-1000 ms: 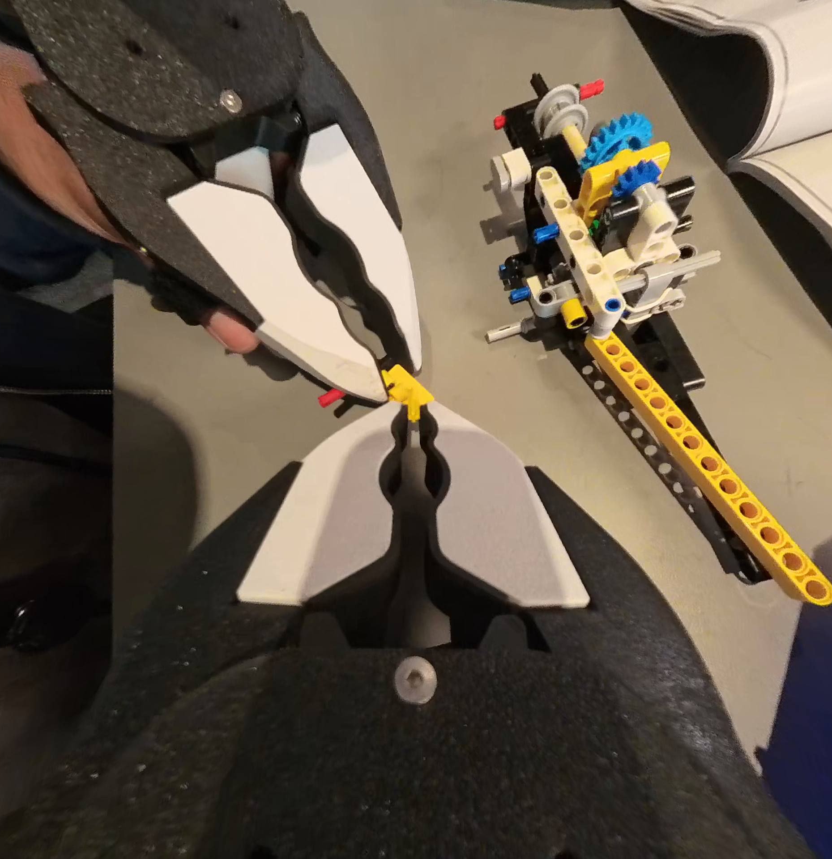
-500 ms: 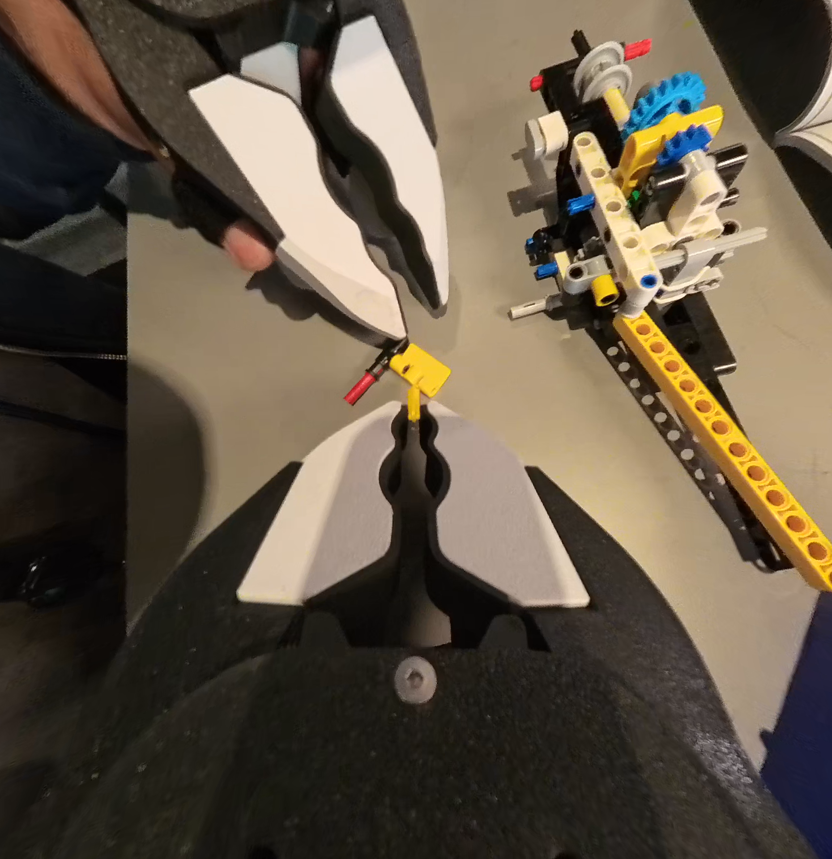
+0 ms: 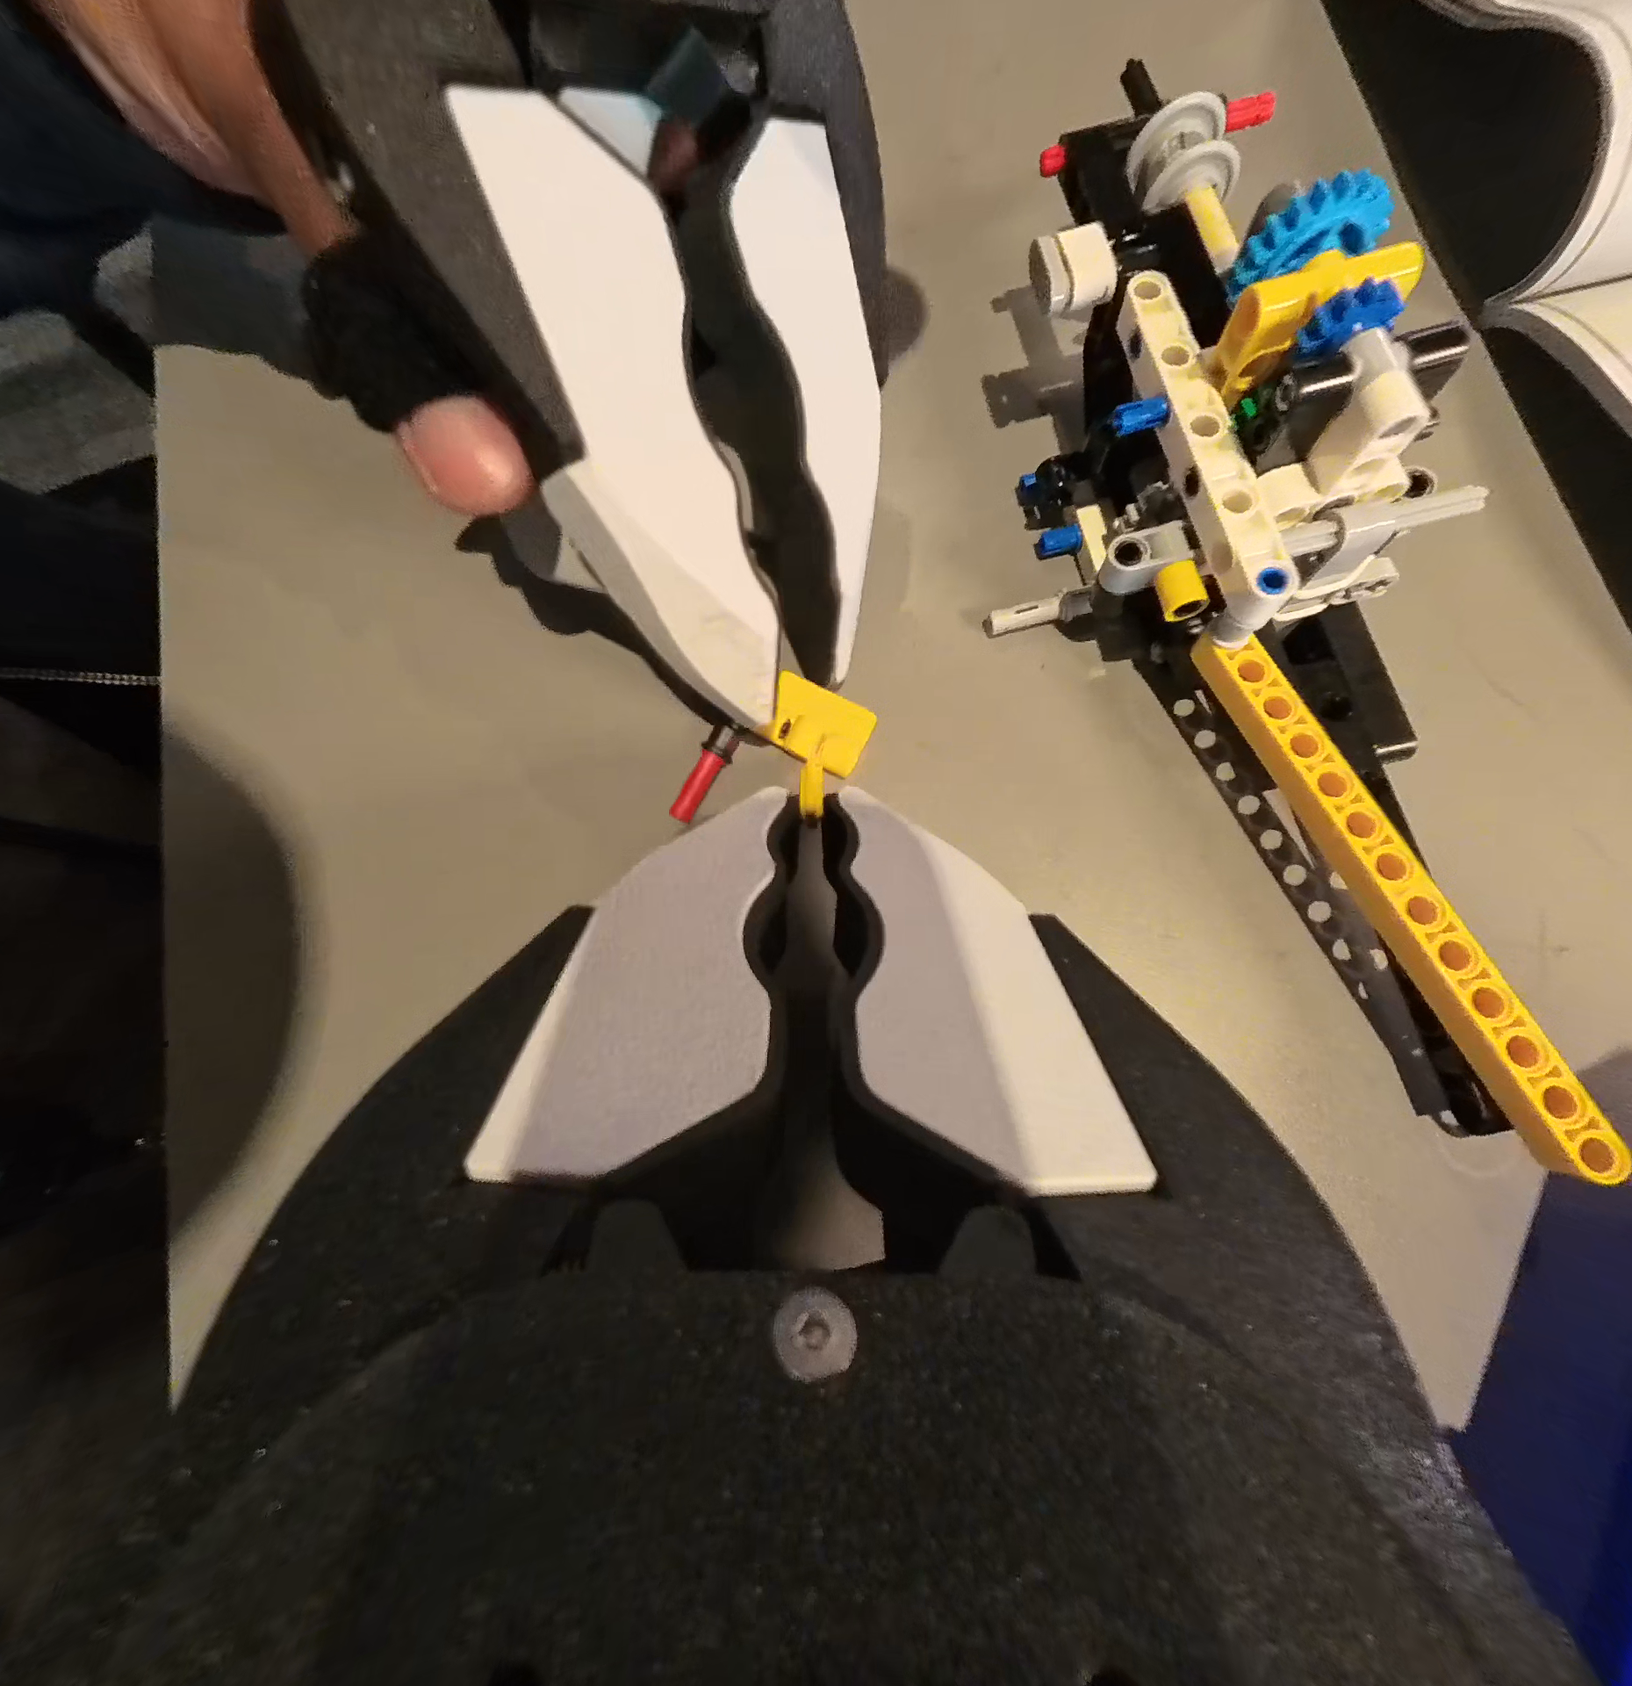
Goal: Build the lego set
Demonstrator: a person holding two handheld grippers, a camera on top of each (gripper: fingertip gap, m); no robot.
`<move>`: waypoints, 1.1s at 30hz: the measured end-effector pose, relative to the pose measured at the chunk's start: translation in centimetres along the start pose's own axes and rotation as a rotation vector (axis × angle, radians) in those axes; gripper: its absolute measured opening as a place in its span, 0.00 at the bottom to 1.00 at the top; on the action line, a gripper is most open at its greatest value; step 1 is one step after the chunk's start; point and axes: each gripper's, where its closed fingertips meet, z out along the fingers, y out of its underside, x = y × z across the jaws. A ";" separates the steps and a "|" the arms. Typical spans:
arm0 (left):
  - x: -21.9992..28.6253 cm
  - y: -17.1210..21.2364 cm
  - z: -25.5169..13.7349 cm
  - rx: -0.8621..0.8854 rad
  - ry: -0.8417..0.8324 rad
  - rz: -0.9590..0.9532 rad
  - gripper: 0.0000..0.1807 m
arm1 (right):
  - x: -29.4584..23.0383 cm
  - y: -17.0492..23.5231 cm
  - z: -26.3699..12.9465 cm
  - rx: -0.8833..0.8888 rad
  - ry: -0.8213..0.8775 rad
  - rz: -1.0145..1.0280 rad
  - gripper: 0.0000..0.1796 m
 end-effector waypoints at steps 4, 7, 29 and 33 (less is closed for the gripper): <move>0.3 -0.2 0.0 0.025 0.060 -0.057 0.09 | -0.1 0.0 0.1 -0.002 0.009 -0.020 0.03; 1.2 -0.1 0.2 0.014 0.136 -0.081 0.08 | -0.1 0.0 0.1 0.001 0.015 -0.023 0.03; 1.5 0.3 0.9 -0.005 0.015 0.089 0.08 | -0.2 0.1 -0.1 0.002 -0.006 -0.038 0.03; 1.0 0.5 0.6 -0.026 -0.042 0.148 0.11 | -0.3 0.1 -0.1 0.000 -0.015 -0.041 0.03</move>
